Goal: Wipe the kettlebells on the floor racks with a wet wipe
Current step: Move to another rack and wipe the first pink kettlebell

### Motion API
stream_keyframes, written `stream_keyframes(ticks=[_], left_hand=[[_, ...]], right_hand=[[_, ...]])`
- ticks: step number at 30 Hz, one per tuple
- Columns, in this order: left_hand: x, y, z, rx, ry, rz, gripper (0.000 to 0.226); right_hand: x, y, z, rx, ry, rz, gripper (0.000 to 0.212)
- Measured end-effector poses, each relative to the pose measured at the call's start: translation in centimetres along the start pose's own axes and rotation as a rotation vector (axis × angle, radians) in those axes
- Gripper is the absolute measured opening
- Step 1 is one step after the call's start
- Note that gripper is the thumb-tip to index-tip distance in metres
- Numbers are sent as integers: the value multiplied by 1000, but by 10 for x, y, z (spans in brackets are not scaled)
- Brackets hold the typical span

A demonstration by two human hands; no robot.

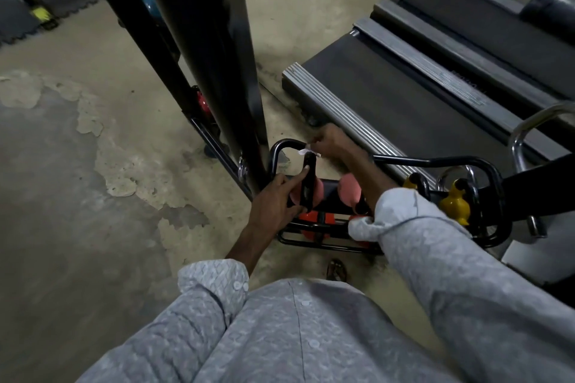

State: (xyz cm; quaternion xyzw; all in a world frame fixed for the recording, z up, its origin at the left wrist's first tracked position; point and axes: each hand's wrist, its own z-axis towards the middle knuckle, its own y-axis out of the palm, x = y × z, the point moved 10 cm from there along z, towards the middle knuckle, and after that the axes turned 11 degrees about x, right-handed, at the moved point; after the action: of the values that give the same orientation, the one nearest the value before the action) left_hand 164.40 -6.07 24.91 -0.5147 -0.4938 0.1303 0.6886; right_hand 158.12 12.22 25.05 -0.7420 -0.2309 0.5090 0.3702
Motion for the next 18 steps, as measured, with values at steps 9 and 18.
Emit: stream_keyframes(ticks=[9,18], left_hand=[[13,4,2,10,37,141,96],[13,-4,0,63,43,146,96]], right_hand=[[-48,21,2,-221,-156,-468,33],[-51,19,-10,-188,-211,-541,25]])
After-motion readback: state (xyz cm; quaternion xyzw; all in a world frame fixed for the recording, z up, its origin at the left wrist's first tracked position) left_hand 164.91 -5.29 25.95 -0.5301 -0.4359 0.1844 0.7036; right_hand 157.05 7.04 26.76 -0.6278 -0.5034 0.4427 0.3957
